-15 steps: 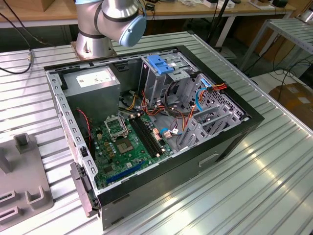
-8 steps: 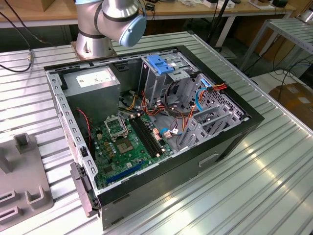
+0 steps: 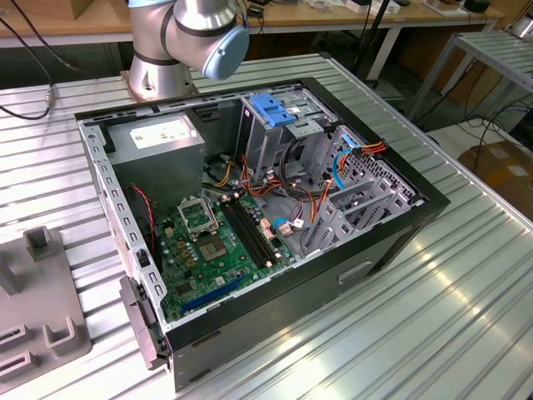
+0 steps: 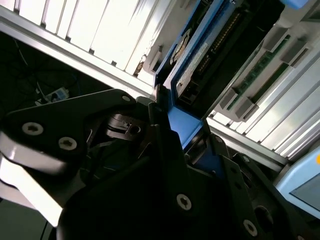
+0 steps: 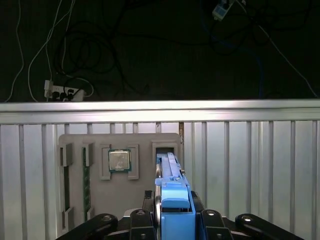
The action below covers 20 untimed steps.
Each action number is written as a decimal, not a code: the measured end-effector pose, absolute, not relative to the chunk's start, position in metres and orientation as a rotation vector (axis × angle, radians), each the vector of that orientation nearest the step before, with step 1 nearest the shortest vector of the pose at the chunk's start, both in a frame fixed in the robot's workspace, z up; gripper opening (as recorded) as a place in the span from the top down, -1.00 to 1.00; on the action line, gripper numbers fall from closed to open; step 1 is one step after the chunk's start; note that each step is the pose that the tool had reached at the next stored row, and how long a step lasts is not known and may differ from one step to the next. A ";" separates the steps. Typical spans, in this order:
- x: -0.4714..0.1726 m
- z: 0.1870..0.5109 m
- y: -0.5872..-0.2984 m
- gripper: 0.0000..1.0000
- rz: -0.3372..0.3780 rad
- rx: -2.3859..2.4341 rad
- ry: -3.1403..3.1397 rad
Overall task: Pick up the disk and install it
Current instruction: 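Pick up the disk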
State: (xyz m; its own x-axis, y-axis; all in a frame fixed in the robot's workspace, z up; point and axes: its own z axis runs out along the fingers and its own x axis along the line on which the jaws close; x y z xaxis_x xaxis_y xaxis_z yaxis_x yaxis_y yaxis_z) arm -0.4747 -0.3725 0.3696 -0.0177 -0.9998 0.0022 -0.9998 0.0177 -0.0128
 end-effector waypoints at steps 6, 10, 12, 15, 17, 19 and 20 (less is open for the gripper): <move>-0.475 0.386 -0.372 0.26 -0.017 -2.197 2.236; -0.475 0.392 -0.372 0.26 -0.017 -2.196 2.236; -0.475 0.396 -0.372 0.26 -0.017 -2.197 2.236; -0.475 0.401 -0.372 0.26 -0.017 -2.197 2.236; -0.475 0.405 -0.372 0.26 -0.017 -2.197 2.236; -0.475 0.409 -0.372 0.26 -0.016 -2.197 2.236; -0.475 0.410 -0.372 0.26 -0.016 -2.197 2.236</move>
